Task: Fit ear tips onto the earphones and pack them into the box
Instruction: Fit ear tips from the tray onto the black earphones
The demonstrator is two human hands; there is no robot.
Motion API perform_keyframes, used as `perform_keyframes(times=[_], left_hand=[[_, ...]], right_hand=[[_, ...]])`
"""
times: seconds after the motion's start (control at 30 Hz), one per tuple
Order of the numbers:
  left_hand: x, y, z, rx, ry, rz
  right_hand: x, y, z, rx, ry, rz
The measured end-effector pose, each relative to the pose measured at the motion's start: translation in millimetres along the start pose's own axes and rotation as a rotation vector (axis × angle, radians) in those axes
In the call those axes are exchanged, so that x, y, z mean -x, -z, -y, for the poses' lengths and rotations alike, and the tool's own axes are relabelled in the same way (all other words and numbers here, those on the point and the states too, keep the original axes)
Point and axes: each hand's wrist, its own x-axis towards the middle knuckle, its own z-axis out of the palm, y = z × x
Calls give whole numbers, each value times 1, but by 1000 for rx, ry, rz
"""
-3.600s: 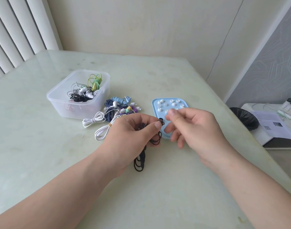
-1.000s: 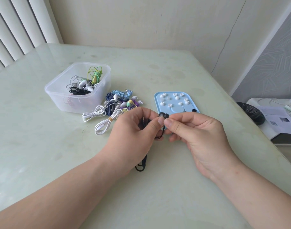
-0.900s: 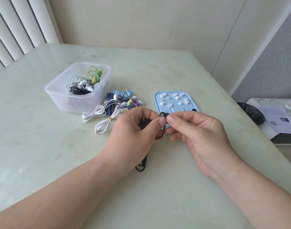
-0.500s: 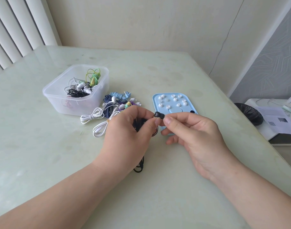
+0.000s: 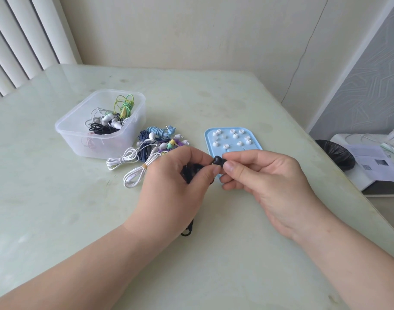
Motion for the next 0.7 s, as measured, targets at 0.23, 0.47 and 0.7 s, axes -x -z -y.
perform_keyframes(times=[0.23, 0.47, 0.7], left_hand=[[-1, 4, -7, 71, 58, 57], [-8, 8, -5, 541, 367, 192], [-9, 5, -1, 563, 381, 183]], right_hand=[[3, 3, 9, 219, 261, 1], [-4, 5, 2, 773, 909, -14], [4, -2, 0, 312, 363, -41]])
